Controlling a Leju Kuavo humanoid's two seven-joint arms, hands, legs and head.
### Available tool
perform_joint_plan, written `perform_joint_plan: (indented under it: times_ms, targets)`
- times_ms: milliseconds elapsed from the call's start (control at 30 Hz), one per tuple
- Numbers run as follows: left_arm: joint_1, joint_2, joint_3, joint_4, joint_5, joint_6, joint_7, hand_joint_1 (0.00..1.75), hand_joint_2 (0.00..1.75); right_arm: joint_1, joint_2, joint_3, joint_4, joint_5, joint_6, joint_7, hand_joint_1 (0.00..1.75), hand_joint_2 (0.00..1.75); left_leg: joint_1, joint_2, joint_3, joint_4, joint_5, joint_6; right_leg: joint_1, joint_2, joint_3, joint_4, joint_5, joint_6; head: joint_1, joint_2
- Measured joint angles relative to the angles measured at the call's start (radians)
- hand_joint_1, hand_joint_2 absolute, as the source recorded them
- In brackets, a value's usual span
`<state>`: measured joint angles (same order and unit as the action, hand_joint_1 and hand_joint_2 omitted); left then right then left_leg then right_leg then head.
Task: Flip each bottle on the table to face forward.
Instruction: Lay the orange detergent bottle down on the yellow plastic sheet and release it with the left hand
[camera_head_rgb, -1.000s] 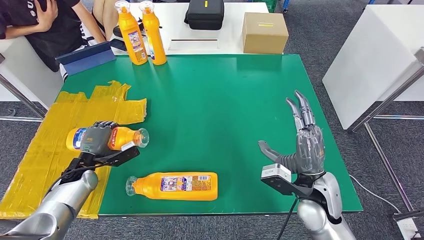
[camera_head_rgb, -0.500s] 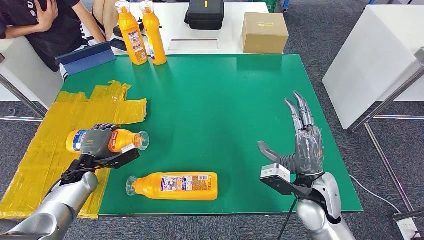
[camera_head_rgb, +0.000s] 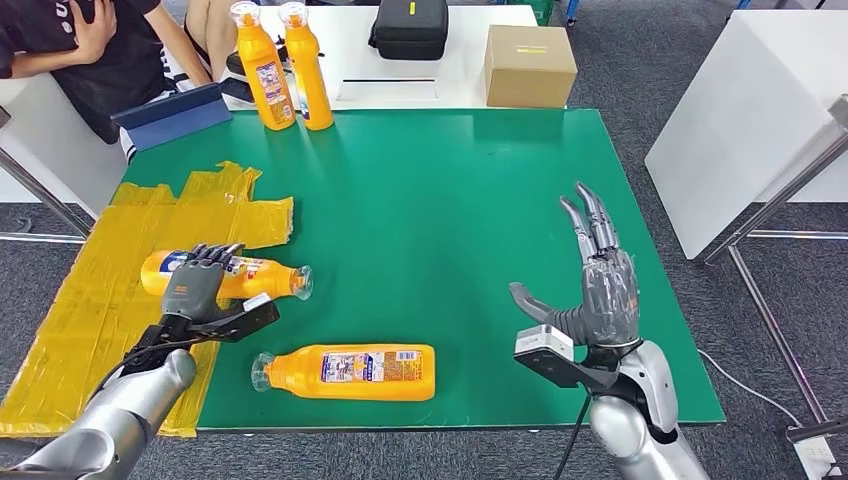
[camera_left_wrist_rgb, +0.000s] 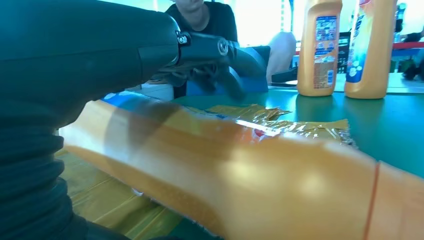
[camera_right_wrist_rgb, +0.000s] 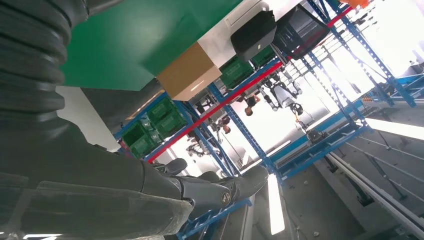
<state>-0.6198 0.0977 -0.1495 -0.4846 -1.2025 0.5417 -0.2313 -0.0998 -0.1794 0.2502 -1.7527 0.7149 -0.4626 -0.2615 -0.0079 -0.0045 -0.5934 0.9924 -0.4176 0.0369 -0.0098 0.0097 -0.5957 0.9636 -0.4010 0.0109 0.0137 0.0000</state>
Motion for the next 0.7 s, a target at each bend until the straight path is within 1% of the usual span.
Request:
perform_joint_plan:
  times_ms: [333, 533, 567, 600, 633, 667, 700]
  targets:
    - [0.005, 0.000, 0.013, 0.025, -0.007, 0.003, -0.002, 0.00, 1.75, -0.028, 0.011, 0.018, 0.031, 0.005, 0.033, 0.001, 0.00, 1.75, 0.000, 0.000, 0.000, 0.000, 0.000, 0.000, 0.000, 0.000, 0.000, 0.000, 0.000, 0.000, 0.000, 0.000]
    - [0.008, -0.001, 0.032, 0.030, 0.012, 0.004, -0.028, 0.00, 1.75, -0.048, 0.021, 0.042, 0.063, 0.001, 0.055, 0.003, 0.00, 1.75, 0.001, 0.000, 0.000, 0.000, 0.000, 0.000, 0.000, 0.000, 0.000, 0.000, 0.000, 0.000, 0.000, 0.000]
    - [0.009, -0.002, 0.042, 0.027, 0.036, 0.002, -0.051, 0.00, 1.75, -0.051, 0.022, 0.048, 0.067, -0.018, 0.072, 0.002, 0.00, 1.75, 0.001, 0.000, 0.000, 0.000, 0.000, 0.000, 0.000, 0.000, 0.000, 0.000, 0.000, 0.000, 0.000, 0.000]
    - [0.021, -0.009, 0.069, -0.012, 0.133, -0.047, -0.116, 0.00, 1.75, -0.060, 0.025, 0.061, 0.072, -0.055, 0.108, 0.002, 0.00, 1.75, 0.000, 0.000, 0.000, 0.000, 0.000, 0.000, 0.000, 0.000, 0.000, 0.000, 0.000, 0.000, 0.000, 0.000]
    - [0.047, -0.021, 0.103, -0.094, 0.277, -0.138, -0.192, 0.00, 1.75, -0.077, 0.029, 0.081, 0.080, -0.097, 0.151, 0.003, 0.00, 1.75, 0.000, 0.000, 0.000, 0.000, 0.000, 0.000, 0.000, 0.000, 0.000, 0.000, 0.000, 0.000, 0.000, 0.000]
    - [0.086, -0.041, 0.143, -0.221, 0.482, -0.272, -0.272, 0.00, 1.75, -0.104, 0.037, 0.108, 0.094, -0.131, 0.193, 0.013, 0.00, 1.75, 0.000, 0.000, 0.000, 0.000, 0.000, 0.000, 0.000, 0.000, 0.000, 0.000, 0.000, 0.000, 0.000, 0.000]
    - [0.137, -0.071, 0.180, -0.400, 0.710, -0.421, -0.316, 0.00, 1.75, -0.144, 0.047, 0.149, 0.123, -0.116, 0.212, 0.048, 0.00, 1.75, 0.000, 0.000, 0.000, 0.000, 0.000, 0.000, 0.000, 0.000, 0.000, 0.000, 0.000, 0.000, 0.000, 0.000]
